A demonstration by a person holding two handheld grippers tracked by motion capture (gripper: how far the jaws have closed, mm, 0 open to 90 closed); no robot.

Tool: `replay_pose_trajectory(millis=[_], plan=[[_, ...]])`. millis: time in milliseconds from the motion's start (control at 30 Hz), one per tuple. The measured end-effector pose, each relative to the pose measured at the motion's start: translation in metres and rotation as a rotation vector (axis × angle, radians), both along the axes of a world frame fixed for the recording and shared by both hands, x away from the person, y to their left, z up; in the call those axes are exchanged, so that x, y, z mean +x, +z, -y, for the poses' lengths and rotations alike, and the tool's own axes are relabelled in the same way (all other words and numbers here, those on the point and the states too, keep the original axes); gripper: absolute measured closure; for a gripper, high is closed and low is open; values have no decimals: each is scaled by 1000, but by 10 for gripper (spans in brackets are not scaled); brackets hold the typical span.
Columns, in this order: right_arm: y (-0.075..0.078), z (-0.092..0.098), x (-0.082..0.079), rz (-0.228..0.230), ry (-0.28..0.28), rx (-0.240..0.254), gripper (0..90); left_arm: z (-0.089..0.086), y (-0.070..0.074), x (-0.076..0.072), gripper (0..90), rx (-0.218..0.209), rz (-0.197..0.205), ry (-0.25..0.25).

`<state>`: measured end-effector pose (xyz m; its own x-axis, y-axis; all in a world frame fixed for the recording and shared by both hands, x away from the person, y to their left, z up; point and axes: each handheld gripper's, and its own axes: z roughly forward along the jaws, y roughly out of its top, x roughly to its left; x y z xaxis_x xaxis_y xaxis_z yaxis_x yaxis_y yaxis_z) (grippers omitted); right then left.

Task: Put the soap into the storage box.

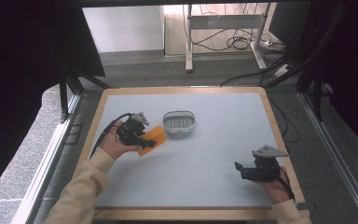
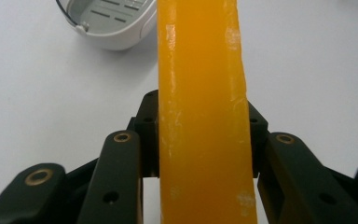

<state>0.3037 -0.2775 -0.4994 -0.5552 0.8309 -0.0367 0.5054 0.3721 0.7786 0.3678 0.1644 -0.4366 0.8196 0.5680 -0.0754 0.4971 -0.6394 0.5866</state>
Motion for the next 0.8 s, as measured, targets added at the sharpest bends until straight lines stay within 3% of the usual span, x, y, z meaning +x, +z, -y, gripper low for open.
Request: replay_pose_trajectory(millis=[233,367,567,800], plan=[[-1,-1,0,-4,6,-2,155,4,4,7,619,25,11,-4],[-1,-1,1,-6,7,-3,156,3,7,11,619,13,10,-7],[-1,0,1,-8,2,-1,155,5,12,16,619,52,30,-13],[-1,-1,0,-7,7,-2,156,8,16,21,619,56,35,-28]])
